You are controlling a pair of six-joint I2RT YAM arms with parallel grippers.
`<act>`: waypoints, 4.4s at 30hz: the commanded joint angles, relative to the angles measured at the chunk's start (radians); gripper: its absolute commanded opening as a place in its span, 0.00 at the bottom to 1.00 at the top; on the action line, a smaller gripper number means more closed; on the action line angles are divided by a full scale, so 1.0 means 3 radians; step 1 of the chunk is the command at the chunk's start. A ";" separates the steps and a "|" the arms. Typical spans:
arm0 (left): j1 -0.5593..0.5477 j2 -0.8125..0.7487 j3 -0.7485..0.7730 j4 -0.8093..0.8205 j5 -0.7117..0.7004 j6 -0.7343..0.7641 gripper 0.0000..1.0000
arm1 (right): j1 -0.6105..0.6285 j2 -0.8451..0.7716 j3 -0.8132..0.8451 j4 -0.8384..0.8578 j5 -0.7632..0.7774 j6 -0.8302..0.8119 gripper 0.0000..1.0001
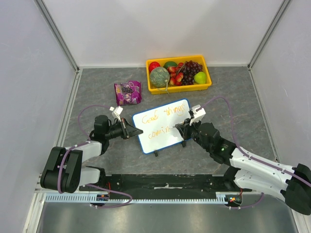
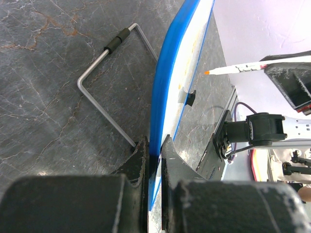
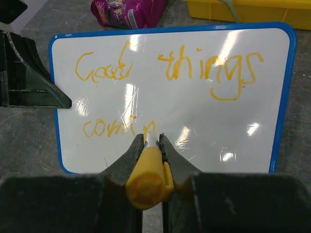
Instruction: Write a sentence on the whiteboard
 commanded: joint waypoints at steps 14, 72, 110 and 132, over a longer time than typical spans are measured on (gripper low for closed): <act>0.0048 0.0085 -0.0055 -0.0295 -0.0534 0.0118 0.02 | -0.0004 0.0297 0.0247 0.0017 0.0457 -0.0075 0.00; 0.0048 0.0074 -0.0055 -0.0305 -0.0529 0.0118 0.02 | -0.0004 0.0384 0.0175 -0.0274 0.0299 -0.0105 0.00; 0.0048 0.0049 -0.0065 -0.0315 -0.0534 0.0123 0.02 | 0.0001 0.0302 0.0042 -0.0050 -0.0080 0.0247 0.00; 0.0043 -0.0033 -0.0060 -0.0315 -0.0478 0.0144 0.27 | -0.0117 -0.0899 0.0155 -0.0346 -0.0437 0.0539 0.00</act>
